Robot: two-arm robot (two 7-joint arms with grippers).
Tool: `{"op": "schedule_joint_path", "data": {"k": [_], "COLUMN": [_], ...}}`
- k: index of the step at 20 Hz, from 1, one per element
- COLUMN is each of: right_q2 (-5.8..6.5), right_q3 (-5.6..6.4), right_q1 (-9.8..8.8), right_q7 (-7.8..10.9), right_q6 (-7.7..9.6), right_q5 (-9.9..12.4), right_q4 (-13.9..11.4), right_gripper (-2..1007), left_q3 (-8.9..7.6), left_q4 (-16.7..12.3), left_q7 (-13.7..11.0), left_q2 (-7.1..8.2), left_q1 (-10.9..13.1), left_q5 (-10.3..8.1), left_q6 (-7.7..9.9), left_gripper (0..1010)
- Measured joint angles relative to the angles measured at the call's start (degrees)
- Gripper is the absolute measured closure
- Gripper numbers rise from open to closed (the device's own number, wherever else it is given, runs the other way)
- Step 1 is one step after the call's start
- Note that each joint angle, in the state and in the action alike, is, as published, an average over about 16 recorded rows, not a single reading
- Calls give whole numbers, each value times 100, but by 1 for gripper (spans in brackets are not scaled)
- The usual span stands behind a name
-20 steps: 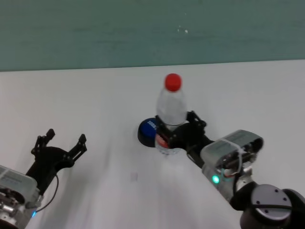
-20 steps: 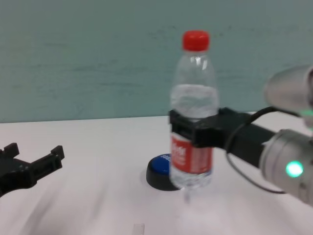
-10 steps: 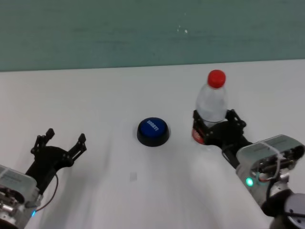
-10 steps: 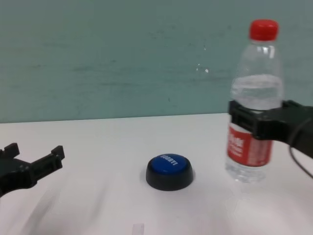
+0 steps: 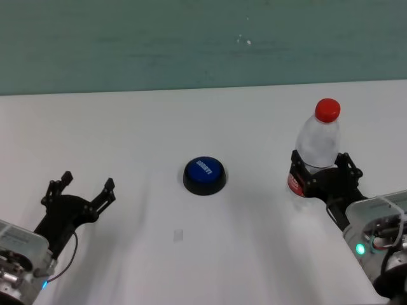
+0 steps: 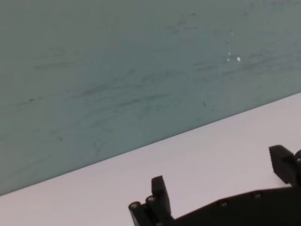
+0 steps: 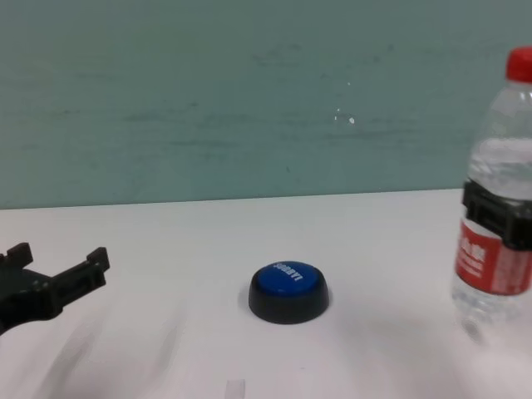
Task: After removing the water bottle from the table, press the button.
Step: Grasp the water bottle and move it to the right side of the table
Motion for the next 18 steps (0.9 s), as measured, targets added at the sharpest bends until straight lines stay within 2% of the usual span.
{"op": "schedule_joint_path", "data": {"k": [4, 8, 18], "right_q2": [-36, -80, -187], "right_q3": [131, 207, 245], "right_q1": [-57, -86, -107], "right_q7": [-19, -21, -13], "right_q6": [-32, -48, -53], "right_q5": [-8, -16, -46], "right_q4": [41, 103, 236], "right_gripper": [281, 281, 281], "left_q3": [0, 0, 0], "left_q4": [0, 0, 0], "left_q7": [0, 0, 0], "left_q2": [0, 0, 0], "left_q1": [0, 0, 0], "left_q5": [0, 0, 0], "left_q6": [0, 0, 0], "left_gripper": [7, 7, 7]}}
